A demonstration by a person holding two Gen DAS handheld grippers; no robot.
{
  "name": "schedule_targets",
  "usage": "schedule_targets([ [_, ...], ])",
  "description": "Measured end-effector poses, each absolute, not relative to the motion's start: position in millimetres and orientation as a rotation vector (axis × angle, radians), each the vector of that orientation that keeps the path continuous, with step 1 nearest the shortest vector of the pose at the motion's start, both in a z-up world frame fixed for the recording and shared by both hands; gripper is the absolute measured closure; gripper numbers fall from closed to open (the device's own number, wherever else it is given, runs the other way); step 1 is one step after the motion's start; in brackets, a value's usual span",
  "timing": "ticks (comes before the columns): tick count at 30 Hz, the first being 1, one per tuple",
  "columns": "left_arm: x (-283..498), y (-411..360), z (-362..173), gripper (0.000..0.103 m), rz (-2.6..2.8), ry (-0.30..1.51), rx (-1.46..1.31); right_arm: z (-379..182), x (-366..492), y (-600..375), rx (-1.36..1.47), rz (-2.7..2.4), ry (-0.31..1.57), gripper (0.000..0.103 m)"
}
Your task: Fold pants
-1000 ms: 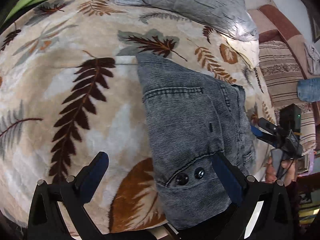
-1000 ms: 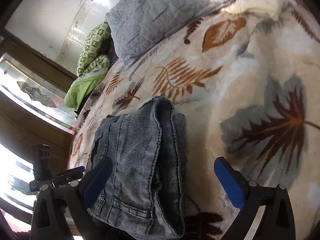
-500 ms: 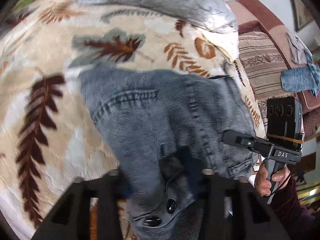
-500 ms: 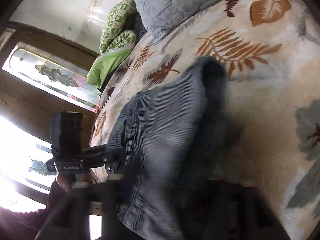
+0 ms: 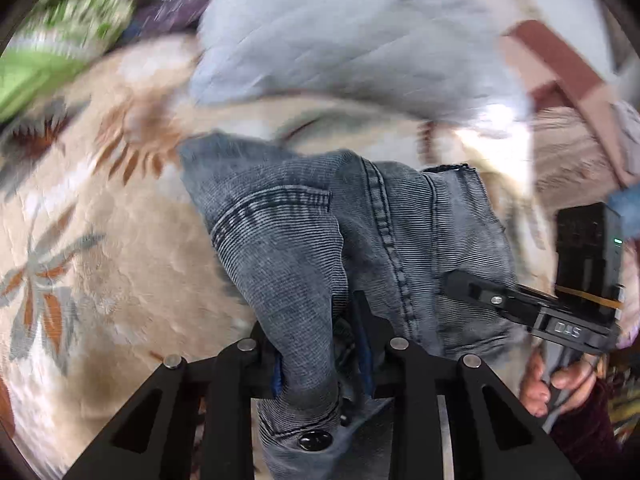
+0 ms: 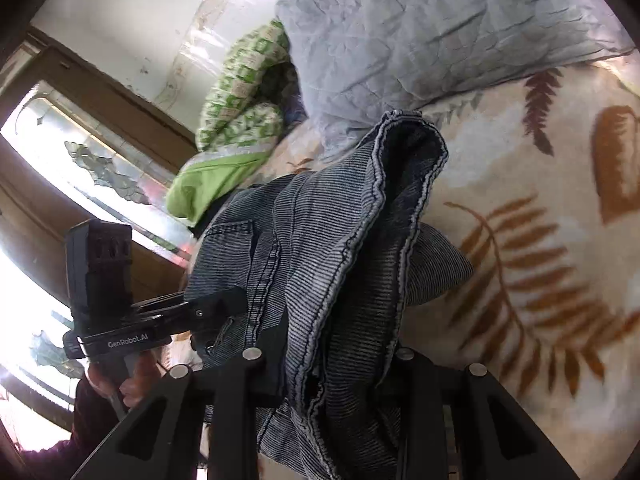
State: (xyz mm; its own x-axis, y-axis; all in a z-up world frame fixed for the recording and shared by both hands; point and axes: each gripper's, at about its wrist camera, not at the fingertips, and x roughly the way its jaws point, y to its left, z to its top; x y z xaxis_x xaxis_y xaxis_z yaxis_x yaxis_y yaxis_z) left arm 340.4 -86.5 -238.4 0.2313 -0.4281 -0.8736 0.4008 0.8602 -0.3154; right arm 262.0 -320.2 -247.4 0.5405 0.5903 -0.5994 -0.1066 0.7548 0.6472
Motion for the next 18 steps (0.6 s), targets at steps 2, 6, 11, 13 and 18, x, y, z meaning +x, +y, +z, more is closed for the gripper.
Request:
schedule_targets([
  [2, 351.7, -82.8, -257.0, 0.055, -0.512, 1.231, -0.028, -269.2, 280.3, -318.9, 0.597, 0.402, 0.969, 0.072],
  [6, 346.8, -65.0, -254.2, 0.028, -0.414, 1.196, -0.06, -277.2, 281.2, -323.9, 0.614, 0.359, 0.969, 0.043],
  [11, 298.8, -49.7, -203.5, 0.028, -0.281, 1.093, -0.016, -233.5, 240.3, -322.7, 0.5, 0.21, 0.897, 0.038],
  [13, 271.9, -34.6, -179.5, 0.028, -0.218, 1.038, 0.013, -201.4, 211.7, -316.4, 0.418, 0.159, 0.818, 0.034],
  [18, 191.7, -30.6, -120.2, 0.02, -0.118, 0.823, 0.106, -131.7, 134.5, -285.8, 0.263, 0.112, 0.665, 0.026],
])
